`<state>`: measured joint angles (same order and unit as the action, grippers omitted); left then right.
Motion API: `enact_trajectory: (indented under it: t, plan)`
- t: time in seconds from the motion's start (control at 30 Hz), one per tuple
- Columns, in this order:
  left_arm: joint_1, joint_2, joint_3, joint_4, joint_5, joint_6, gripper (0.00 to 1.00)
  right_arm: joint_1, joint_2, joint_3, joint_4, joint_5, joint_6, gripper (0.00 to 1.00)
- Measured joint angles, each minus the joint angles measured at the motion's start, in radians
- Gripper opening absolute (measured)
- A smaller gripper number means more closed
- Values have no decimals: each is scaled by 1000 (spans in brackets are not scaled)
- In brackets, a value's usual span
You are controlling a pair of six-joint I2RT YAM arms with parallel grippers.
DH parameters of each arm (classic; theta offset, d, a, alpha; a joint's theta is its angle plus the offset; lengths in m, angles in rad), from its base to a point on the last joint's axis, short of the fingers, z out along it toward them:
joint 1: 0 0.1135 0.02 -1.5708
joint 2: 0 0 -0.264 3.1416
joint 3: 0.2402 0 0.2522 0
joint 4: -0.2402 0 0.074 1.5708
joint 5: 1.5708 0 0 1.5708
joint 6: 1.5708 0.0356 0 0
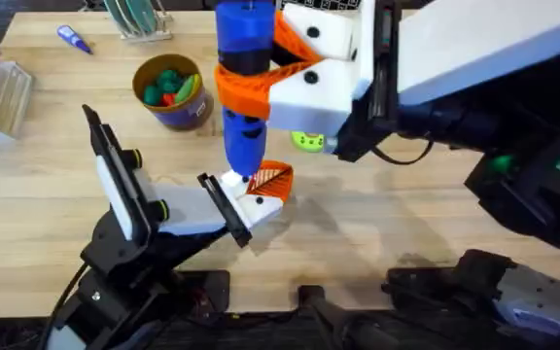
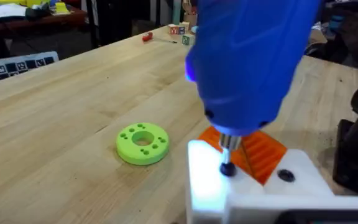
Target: Pick up the gripper from the table and insert it into the empty holder that is missing its gripper. Then pick up a screw, insert it into the mounting hole, and use the screwdriver to tighten it. Finally, clean up the table by picking up the vegetable and placing it into the bucket.
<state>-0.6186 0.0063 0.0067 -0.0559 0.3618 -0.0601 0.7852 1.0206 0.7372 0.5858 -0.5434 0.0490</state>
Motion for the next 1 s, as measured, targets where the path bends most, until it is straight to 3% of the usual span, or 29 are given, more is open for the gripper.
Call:
enact_trajectory:
  t: [1.0]
  plan:
    - [0, 0, 0, -1, -8, 0, 14, 15, 29, 0, 10, 3, 11, 23]
